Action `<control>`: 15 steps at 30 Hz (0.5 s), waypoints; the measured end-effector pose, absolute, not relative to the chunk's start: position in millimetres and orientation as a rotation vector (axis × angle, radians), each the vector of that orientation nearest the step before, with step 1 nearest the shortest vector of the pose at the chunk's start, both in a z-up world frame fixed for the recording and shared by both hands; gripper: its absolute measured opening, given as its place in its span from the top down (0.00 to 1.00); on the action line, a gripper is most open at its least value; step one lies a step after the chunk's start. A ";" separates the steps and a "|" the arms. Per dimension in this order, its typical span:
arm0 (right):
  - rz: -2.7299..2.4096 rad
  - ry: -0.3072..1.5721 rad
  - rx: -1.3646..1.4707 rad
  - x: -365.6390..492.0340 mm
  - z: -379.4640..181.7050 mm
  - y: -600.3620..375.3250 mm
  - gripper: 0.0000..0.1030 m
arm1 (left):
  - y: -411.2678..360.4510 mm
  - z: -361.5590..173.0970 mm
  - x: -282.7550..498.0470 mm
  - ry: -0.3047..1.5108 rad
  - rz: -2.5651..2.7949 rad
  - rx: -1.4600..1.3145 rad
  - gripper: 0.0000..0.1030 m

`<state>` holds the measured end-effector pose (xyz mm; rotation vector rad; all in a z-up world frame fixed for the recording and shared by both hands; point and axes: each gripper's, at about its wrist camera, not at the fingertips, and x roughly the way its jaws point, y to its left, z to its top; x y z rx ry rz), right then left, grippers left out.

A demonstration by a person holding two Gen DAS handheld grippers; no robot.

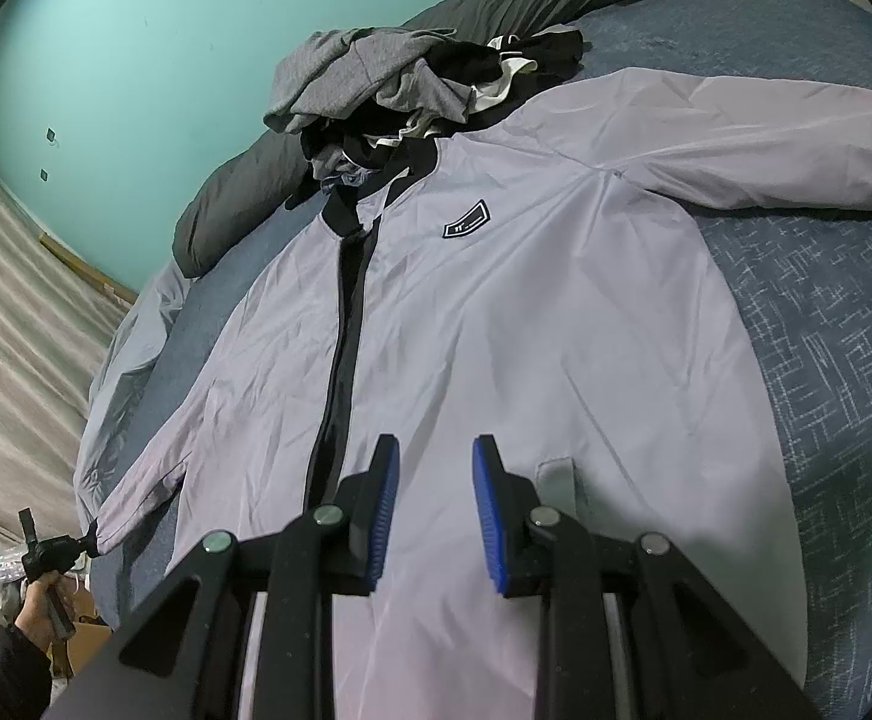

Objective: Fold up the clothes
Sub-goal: 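Lift the sleeve by its cuff with the left tool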

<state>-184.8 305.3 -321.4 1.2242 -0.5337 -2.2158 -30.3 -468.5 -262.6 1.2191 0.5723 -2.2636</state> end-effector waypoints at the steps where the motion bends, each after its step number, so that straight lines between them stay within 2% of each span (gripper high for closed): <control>1: -2.215 -0.532 1.225 -185.1 -321.8 305.1 0.76 | -470.6 -265.3 -33.7 0.569 -2.254 1.228 0.94; 4: -2.214 -0.528 1.228 -186.0 -322.9 304.6 0.76 | -473.3 -271.7 -26.9 0.646 -2.239 1.206 0.94; 9: -2.212 -0.521 1.232 -187.5 -324.7 303.8 0.76 | -477.7 -282.5 -15.6 0.773 -2.211 1.167 0.87; 10: -2.212 -0.520 1.233 -187.8 -325.0 303.7 0.76 | -478.6 -284.6 -13.4 0.798 -2.204 1.159 0.83; 12: -2.211 -0.517 1.234 -187.8 -325.4 303.3 0.76 | -480.3 -288.9 -8.9 0.848 -2.191 1.143 0.61; 13: -2.211 -0.516 1.234 -187.3 -325.4 303.2 0.76 | -480.6 -291.0 -6.3 0.874 -2.185 1.135 0.56; 15: -2.210 -0.513 1.234 -186.4 -325.4 302.8 0.76 | -474.9 -294.2 2.8 0.920 -2.180 1.124 0.55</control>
